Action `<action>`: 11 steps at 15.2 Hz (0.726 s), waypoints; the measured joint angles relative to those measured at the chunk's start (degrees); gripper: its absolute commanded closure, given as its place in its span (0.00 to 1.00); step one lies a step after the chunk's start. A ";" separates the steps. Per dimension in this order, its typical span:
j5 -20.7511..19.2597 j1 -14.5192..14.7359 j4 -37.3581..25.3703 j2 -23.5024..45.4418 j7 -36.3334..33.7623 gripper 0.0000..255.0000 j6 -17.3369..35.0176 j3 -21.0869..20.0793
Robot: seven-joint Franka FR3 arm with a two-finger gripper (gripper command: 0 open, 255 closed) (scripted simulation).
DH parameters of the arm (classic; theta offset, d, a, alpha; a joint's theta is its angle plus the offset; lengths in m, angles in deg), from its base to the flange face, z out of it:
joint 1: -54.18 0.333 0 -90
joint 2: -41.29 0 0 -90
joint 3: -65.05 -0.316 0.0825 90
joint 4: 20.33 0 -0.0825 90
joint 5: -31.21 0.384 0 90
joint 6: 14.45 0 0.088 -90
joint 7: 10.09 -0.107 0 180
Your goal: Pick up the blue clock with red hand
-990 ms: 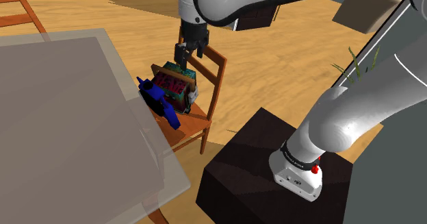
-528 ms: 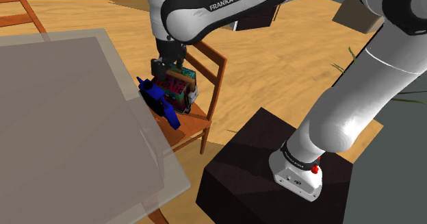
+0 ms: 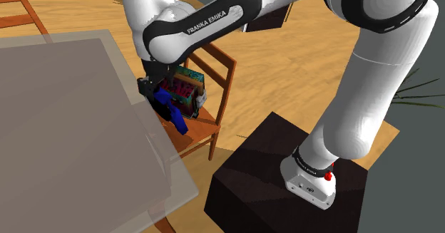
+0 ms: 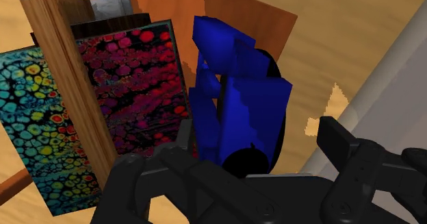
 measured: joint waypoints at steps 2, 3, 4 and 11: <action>-0.42 0.11 0.18 0.34 -0.42 0.00 0.84 0.09; -0.68 0.15 0.41 0.29 -0.61 0.00 1.18 0.14; -0.92 0.23 0.66 0.22 -0.86 0.00 1.59 0.17; -0.98 0.31 2.57 0.17 -1.39 1.00 3.94 0.15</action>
